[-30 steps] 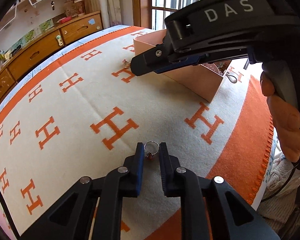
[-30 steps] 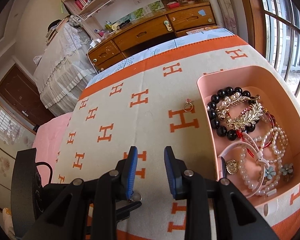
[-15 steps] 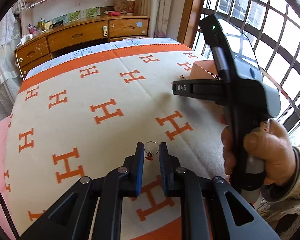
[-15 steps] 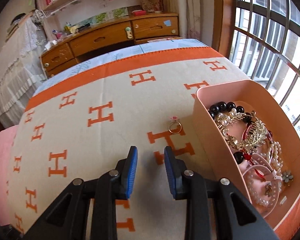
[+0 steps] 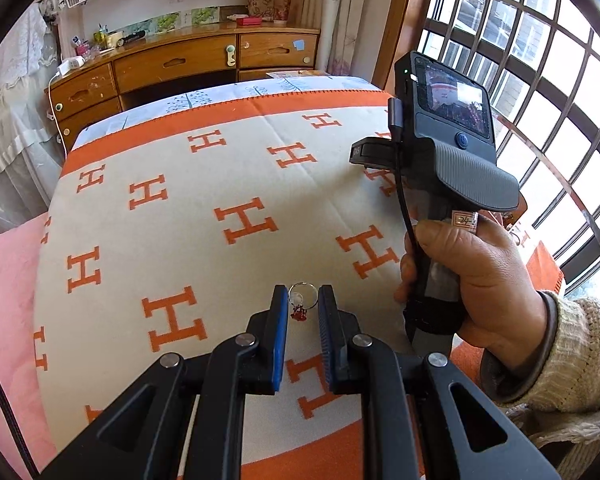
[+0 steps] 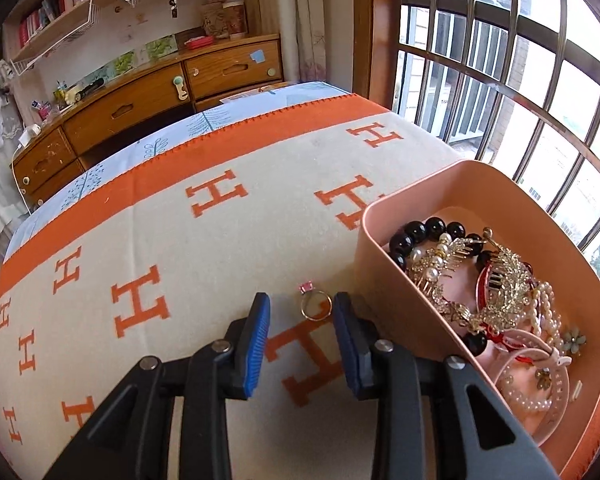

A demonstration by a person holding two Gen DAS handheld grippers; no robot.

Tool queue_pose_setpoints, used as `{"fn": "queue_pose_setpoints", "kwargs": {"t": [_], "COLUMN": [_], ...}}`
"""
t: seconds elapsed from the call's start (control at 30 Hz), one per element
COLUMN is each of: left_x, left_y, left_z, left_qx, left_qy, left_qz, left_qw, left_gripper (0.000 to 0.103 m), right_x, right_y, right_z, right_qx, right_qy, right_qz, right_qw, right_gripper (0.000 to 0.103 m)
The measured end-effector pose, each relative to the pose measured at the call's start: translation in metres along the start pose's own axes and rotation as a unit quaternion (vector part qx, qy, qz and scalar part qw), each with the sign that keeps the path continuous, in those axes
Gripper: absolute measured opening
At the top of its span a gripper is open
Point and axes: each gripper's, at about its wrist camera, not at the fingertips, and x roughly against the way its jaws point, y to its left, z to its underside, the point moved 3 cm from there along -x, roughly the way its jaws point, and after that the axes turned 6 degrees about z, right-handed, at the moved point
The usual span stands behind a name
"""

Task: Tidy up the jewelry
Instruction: 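Grasp the red-stone ring with the left tool while the right grasps the pink-stone ring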

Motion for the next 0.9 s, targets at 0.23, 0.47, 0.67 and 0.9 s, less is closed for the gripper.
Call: {"fn": "queue_pose_setpoints", "kwargs": {"t": [0.23,0.47,0.67,0.9], "left_x": [-0.005,-0.008,-0.006,0.001], "left_y": [-0.019,-0.019,-0.012,-0.016], "left_z": [-0.005,-0.007,-0.006,-0.01], "left_qx": [0.002,0.015,0.029,0.034], "left_qy": [0.005,0.011,0.012,0.003], "left_qz": [0.01,0.012,0.009,0.01], "left_qw": [0.9999,0.9997,0.9995,0.9994], "left_gripper": [0.013,0.013,0.013,0.013], "right_x": [-0.003,-0.005,-0.003,0.005], "right_y": [0.006,0.011,0.009,0.004], "right_z": [-0.004,-0.007,-0.007,0.001], "right_qx": [0.017,0.041,0.05,0.049], "right_qy": [-0.002,-0.005,-0.009,0.003], "right_qz": [0.003,-0.011,-0.043,-0.098], "right_qw": [1.0,0.999,0.998,0.994], "right_gripper": [0.034,0.033,0.021,0.021]}}
